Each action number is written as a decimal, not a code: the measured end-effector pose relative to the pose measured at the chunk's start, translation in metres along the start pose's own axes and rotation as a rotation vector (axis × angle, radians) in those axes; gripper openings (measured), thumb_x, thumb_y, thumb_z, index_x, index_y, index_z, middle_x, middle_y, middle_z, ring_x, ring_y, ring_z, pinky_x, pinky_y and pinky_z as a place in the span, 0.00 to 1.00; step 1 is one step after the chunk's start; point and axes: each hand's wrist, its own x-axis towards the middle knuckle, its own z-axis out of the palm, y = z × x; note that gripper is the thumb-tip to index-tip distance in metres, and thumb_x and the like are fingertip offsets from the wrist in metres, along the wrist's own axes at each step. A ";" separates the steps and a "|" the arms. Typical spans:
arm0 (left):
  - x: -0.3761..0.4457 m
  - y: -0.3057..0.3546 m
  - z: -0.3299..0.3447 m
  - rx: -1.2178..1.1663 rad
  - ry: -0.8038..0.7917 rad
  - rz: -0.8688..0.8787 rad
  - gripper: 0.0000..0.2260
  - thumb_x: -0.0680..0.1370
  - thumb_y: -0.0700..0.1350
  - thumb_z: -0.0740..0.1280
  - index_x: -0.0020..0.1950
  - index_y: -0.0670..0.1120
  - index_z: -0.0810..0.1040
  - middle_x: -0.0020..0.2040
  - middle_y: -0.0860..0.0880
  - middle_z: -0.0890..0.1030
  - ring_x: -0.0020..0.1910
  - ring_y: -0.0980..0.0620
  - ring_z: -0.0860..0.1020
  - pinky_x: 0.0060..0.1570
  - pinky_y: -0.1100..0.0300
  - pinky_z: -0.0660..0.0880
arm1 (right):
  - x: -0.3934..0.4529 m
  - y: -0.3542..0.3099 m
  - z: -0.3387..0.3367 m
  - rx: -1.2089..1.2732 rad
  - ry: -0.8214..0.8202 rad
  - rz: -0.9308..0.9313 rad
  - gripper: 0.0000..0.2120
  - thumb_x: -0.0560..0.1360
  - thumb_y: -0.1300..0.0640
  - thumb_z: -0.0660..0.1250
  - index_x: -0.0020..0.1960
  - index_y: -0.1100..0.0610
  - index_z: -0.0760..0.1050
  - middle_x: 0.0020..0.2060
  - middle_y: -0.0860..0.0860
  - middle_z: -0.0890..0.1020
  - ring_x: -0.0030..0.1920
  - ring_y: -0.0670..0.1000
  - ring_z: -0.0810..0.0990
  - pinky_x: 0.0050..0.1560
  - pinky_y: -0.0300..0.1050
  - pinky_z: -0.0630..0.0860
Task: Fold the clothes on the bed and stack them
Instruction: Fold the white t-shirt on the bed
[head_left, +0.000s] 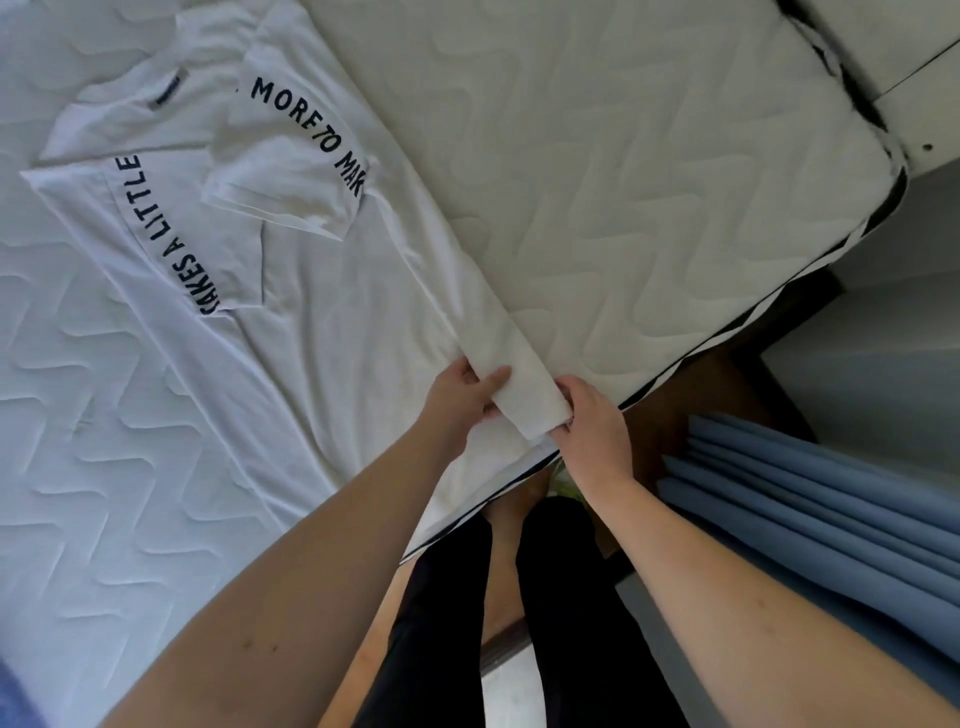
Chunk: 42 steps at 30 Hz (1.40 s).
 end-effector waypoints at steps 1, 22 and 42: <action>-0.004 -0.007 0.001 0.063 0.002 -0.010 0.13 0.76 0.42 0.72 0.60 0.43 0.78 0.53 0.45 0.84 0.50 0.47 0.84 0.45 0.55 0.82 | 0.000 0.001 0.000 -0.016 -0.012 -0.005 0.20 0.70 0.59 0.72 0.61 0.52 0.74 0.53 0.49 0.80 0.52 0.52 0.77 0.53 0.49 0.74; -0.031 -0.061 0.010 0.645 0.174 0.093 0.08 0.77 0.46 0.69 0.45 0.41 0.76 0.29 0.50 0.82 0.24 0.55 0.79 0.33 0.62 0.76 | -0.019 0.012 -0.004 0.124 -0.013 0.417 0.09 0.78 0.49 0.63 0.45 0.52 0.77 0.40 0.48 0.83 0.42 0.52 0.82 0.43 0.46 0.76; -0.052 -0.069 -0.014 0.513 0.146 0.099 0.06 0.79 0.43 0.68 0.46 0.40 0.76 0.29 0.47 0.78 0.21 0.57 0.73 0.28 0.68 0.73 | -0.025 -0.009 0.019 1.061 -0.032 0.935 0.13 0.76 0.43 0.68 0.43 0.53 0.79 0.34 0.47 0.81 0.29 0.45 0.73 0.27 0.39 0.65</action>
